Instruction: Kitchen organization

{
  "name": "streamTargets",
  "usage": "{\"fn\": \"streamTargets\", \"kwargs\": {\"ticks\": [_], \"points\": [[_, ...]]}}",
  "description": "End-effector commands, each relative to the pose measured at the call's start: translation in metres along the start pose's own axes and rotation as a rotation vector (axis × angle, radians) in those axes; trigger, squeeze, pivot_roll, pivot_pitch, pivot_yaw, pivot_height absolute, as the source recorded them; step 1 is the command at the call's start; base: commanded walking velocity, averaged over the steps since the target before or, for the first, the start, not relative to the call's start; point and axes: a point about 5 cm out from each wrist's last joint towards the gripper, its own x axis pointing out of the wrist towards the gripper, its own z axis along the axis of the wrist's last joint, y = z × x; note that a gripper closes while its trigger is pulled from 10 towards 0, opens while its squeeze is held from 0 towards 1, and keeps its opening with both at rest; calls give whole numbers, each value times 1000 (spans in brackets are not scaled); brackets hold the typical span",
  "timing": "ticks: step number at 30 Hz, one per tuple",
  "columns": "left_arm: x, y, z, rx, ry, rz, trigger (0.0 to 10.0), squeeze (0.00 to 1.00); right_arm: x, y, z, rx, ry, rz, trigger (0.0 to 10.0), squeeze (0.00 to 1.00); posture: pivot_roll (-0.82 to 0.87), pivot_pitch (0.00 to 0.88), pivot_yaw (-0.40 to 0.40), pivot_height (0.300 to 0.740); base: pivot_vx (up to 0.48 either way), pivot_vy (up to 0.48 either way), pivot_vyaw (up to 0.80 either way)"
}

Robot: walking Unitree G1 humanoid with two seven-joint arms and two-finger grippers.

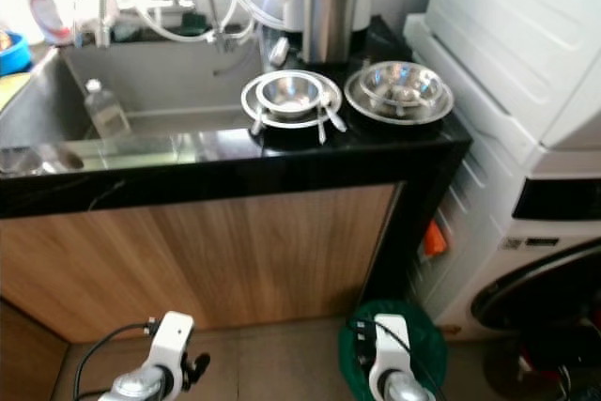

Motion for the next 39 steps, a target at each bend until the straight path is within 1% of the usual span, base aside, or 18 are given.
{"fn": "streamTargets", "kwargs": {"ticks": [1, 20, 34, 39], "points": [[-2, 5, -7, -3, 25, 13, 10000, 0, 1, 4, 1, 2, -3, 14, 10000, 0, -80, 0, 28, 740, 0, 0, 0], [-1, 4, -5, -1, 18, 10, 10000, 0, 1, 4, 2, 5, -3, 15, 10000, 0, -82, 0, 28, 740, 303, 0, 0], [-2, 5, -5, -3, 15, 11, 10000, 0, 1, 5, 2, 4, 2, 19, 10000, 0, -87, 0, 32, 740, 0, 0, 0], [-2, 5, -6, -17, 20, 16, 10000, 0, 1, 6, 2, 13, -2, 24, 10000, 0, -86, 0, 31, 740, 0, 0, 0]]}}
